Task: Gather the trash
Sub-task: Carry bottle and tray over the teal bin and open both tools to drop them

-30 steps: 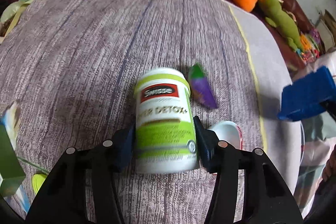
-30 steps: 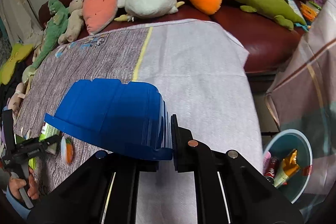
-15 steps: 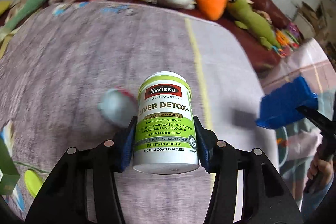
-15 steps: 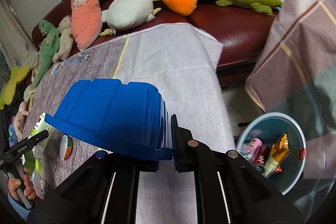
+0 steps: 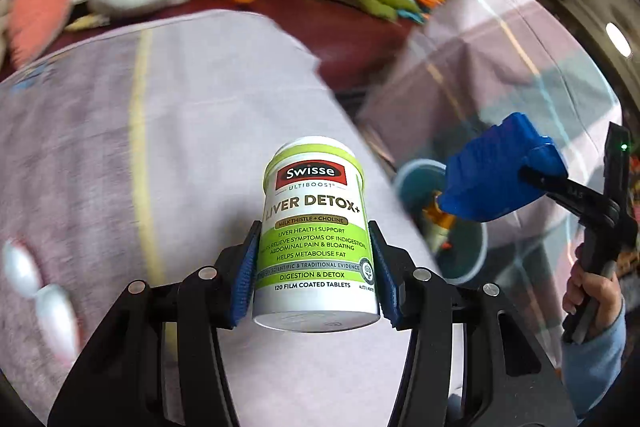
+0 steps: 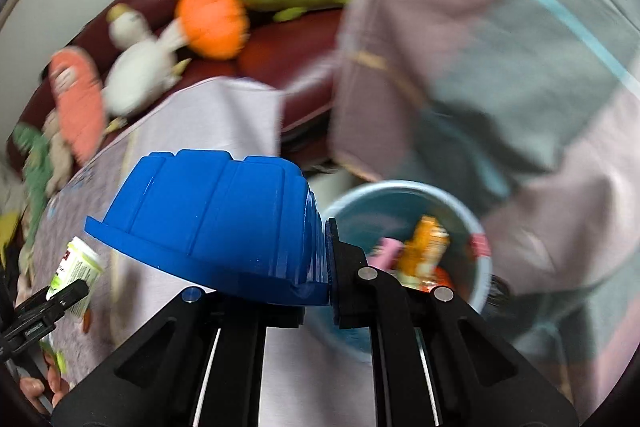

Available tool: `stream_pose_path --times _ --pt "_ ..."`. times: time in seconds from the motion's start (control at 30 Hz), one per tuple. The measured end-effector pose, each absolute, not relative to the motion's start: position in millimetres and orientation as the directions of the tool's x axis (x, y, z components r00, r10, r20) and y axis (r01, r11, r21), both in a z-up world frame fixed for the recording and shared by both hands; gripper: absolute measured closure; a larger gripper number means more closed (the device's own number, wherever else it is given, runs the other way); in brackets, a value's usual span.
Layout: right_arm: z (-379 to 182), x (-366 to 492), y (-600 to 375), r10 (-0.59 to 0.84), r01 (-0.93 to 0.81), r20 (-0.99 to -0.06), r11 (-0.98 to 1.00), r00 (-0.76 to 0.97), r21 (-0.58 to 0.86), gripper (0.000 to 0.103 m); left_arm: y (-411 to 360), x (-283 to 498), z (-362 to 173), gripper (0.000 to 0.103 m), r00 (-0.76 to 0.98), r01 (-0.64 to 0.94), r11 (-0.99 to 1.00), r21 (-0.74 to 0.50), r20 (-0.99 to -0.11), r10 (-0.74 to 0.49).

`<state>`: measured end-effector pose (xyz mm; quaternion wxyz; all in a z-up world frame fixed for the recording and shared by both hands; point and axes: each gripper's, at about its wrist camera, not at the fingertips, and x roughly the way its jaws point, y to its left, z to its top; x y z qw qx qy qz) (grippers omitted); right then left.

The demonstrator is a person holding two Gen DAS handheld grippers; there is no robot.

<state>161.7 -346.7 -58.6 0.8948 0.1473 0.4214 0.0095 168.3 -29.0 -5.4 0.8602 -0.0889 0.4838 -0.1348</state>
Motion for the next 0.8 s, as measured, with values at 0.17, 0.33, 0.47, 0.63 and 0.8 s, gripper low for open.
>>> stream_pose_path --times 0.17,0.33,0.47,0.63,0.8 --pt "-88 158 -396 0.097 0.207 -0.795 0.94 0.599 0.271 0.094 -89 186 -18 0.052 0.439 0.239 0.931 -0.275 -0.825 -0.356" --pt "-124 163 -418 0.124 0.248 -0.834 0.922 0.537 0.297 0.094 -142 201 -35 0.052 0.374 0.297 0.916 -0.27 -0.85 -0.372" --pt "-150 174 -426 0.167 0.262 -0.862 0.91 0.479 0.322 0.09 -167 205 -45 0.052 0.336 0.336 0.906 -0.259 -0.865 -0.372" --pt "-167 188 -430 0.188 0.275 -0.874 0.901 0.449 0.335 0.076 -193 211 -58 0.052 0.296 0.368 0.897 -0.245 -0.883 -0.363" --pt "-165 202 -437 0.167 0.281 -0.869 0.903 0.465 0.324 0.051 -208 216 -72 0.052 0.261 0.388 0.888 -0.245 -0.895 -0.361"
